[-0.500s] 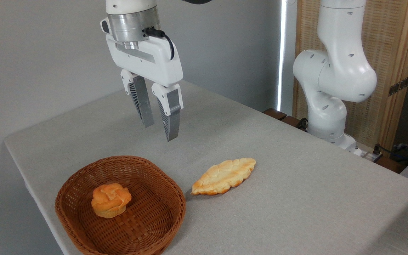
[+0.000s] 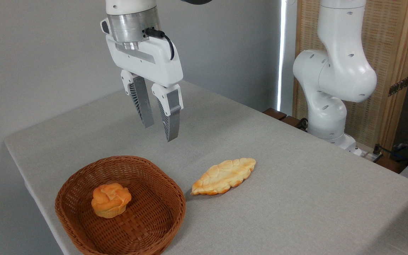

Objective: Put bread into the basket
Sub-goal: 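Move the open gripper over the flat oval golden bread loaf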

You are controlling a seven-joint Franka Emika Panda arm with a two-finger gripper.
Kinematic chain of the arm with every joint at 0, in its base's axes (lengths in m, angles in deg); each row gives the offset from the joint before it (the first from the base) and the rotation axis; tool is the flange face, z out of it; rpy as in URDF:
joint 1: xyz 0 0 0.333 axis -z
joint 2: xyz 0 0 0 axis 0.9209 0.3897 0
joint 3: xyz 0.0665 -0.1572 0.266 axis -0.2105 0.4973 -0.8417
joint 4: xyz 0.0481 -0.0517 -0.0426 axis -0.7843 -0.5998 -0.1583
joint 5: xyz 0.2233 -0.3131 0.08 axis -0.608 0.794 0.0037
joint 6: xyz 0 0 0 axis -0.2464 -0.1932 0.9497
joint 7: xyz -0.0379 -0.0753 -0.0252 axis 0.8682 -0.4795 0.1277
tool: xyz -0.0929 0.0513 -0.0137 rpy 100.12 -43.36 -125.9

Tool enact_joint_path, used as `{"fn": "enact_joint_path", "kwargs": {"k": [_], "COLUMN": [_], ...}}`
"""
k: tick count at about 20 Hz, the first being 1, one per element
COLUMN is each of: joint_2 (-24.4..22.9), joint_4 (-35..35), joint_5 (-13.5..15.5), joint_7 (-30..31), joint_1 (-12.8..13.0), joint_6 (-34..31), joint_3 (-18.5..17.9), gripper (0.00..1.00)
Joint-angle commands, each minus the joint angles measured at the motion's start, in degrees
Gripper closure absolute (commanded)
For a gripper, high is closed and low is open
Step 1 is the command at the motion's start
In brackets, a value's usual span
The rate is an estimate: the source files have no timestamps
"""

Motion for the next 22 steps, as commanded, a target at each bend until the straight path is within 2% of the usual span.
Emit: {"fn": "enact_joint_path", "kwargs": {"k": [1,5,9,13,15,19,22], "joint_2": [0.1,-1.5,-7.5,-14.2,-16.8,-19.5,-20.6], "joint_4": [0.6,-0.9,-8.7,-17.3,-20.6,-26.8,-31.4], "joint_5": [-0.2,-0.1,-0.2,-0.2,-0.3,-0.3,-0.3], "joint_7": [-0.4,-0.4,-0.4,-0.4,-0.9,-12.5,-15.2], "joint_1": [0.3,0.3,-1.4,-1.5,-1.5,-1.2,-1.2], "joint_6": [-0.5,-0.5,0.8,6.2,6.5,6.8,6.7], "joint_3": [-0.3,-0.5,-1.6,-3.6,-4.3,-5.2,-5.2], "gripper": [0.00,0.00,0.00,0.00,0.00,0.00,0.00]}}
